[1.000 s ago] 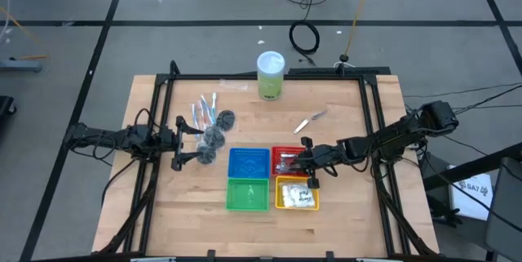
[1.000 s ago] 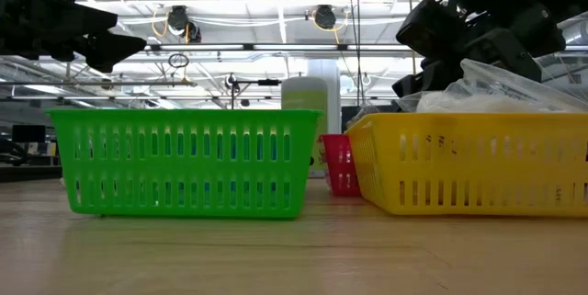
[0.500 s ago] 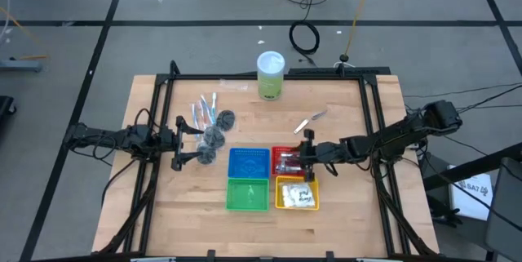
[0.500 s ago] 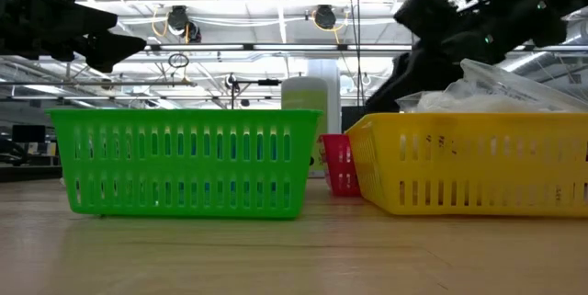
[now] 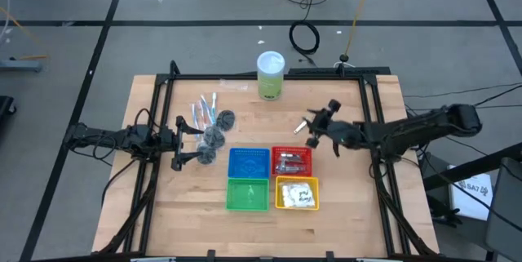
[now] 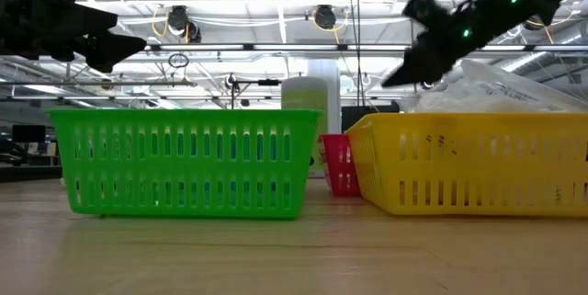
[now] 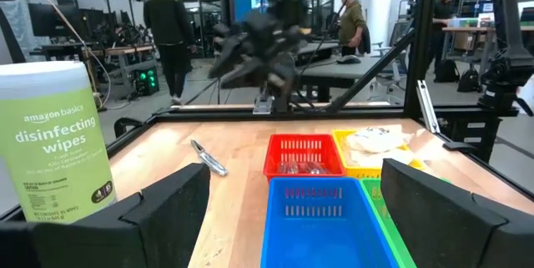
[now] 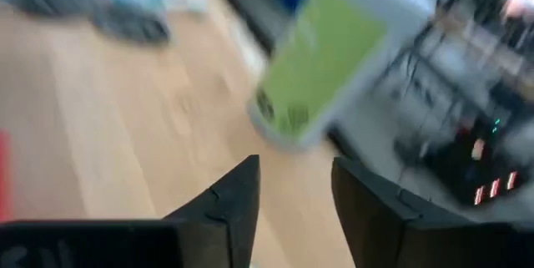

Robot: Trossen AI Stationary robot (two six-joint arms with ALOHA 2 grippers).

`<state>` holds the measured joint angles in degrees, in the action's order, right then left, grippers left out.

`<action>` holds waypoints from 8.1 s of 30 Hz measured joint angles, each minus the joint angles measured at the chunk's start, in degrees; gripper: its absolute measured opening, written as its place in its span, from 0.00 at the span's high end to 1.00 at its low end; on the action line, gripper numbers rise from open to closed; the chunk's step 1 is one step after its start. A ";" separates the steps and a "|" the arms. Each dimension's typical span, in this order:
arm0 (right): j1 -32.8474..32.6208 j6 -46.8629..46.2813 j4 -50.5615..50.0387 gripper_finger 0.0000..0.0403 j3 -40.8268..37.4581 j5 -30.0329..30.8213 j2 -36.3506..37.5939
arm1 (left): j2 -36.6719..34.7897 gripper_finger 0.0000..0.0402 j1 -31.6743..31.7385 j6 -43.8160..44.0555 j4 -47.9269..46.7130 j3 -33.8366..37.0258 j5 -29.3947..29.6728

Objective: Pick & Place Travel size toiletries
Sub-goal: Put the nail cutter into the red basket

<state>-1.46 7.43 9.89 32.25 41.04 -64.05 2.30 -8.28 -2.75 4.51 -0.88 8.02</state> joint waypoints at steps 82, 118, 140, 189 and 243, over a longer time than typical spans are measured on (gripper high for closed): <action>36.68 1.60 4.21 0.88 -14.17 -45.73 -12.46 | 0.01 0.14 0.00 0.00 0.02 0.02 0.00; 33.91 -8.29 25.66 0.89 -14.10 -60.72 -12.48 | -0.01 0.14 -0.01 0.00 0.00 0.01 -0.01; -0.83 -14.01 31.51 0.89 -9.06 -49.61 -12.44 | -0.01 0.14 -0.01 0.00 0.01 0.00 0.00; -3.15 -13.68 19.00 0.73 -3.37 -39.68 -19.56 | -0.01 0.14 0.00 0.00 0.00 0.00 0.00; 27.78 -8.15 -5.93 0.58 -3.26 -48.44 -20.52 | -0.01 0.14 -0.02 0.00 0.02 0.00 0.00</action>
<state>26.33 -0.72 3.96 28.99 -7.39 -84.57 2.28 -8.29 -2.74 4.54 -0.89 8.02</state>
